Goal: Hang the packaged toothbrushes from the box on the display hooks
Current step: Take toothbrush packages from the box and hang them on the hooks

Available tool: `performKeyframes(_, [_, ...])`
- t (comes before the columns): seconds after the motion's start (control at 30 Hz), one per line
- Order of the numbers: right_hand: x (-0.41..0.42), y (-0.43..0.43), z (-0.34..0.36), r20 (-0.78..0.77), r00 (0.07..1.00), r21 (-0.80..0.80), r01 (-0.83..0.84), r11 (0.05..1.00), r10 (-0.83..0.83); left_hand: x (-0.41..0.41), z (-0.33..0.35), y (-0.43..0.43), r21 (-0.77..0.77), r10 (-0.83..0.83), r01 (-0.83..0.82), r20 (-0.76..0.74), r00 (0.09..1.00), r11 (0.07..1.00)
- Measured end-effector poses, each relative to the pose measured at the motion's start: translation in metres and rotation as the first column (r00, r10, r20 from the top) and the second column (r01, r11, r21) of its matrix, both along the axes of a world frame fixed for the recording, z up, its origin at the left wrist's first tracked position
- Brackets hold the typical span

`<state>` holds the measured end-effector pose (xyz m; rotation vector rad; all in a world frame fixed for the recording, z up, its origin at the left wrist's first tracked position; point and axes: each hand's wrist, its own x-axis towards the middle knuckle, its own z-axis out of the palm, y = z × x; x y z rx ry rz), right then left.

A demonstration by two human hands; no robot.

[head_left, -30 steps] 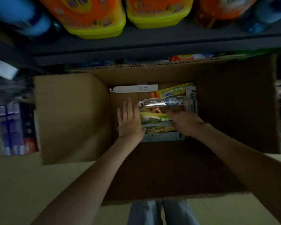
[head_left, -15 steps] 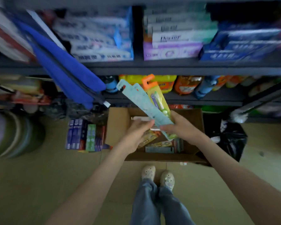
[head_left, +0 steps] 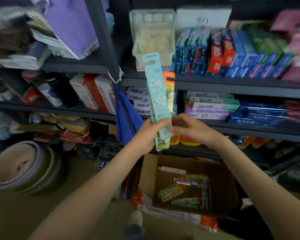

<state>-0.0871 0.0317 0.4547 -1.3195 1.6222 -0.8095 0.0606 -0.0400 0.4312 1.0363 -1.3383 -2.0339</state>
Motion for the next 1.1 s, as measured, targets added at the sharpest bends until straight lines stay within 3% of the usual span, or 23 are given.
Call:
performKeyframes(0.13, [0.048,-0.051,0.037,0.089,0.962,-0.253,0.274,0.928,-0.260,0.039,0.030,-0.055,-0.148,-0.091,0.103,0.086,0.992,0.984])
performKeyframes(0.23, [0.092,-0.095,0.048,0.051,0.948,-0.305,0.315,0.899,-0.315,0.063,0.044,-0.087,-0.348,-0.169,0.210,0.143,0.975,0.914])
performKeyframes(0.37, [0.128,-0.128,0.050,0.022,0.895,-0.290,0.433,0.854,-0.446,0.082,0.049,-0.115,-0.517,-0.139,0.252,0.247,0.959,0.818])
performKeyframes(0.47, [0.132,-0.131,0.055,0.073,0.878,-0.269,0.475,0.838,-0.474,0.087,0.047,-0.127,-0.544,-0.158,0.280,0.260,0.953,0.791])
performKeyframes(0.6, [0.128,-0.131,0.065,0.269,0.814,-0.261,0.576,0.775,-0.515,0.083,0.059,-0.137,-0.609,-0.140,0.339,0.351,0.926,0.717])
performKeyframes(0.73, [0.118,-0.130,0.082,0.460,0.764,-0.220,0.592,0.775,-0.453,0.078,0.071,-0.141,-0.645,-0.244,0.350,0.251,0.937,0.679])
performKeyframes(1.0, [0.102,-0.125,0.092,0.365,0.834,-0.234,0.512,0.826,-0.414,0.062,0.080,-0.134,-0.612,-0.303,0.412,0.280,0.911,0.675])
performKeyframes(1.1, [0.095,-0.123,0.099,0.387,0.833,-0.235,0.504,0.831,-0.396,0.057,0.091,-0.138,-0.539,-0.352,0.416,0.224,0.909,0.732])
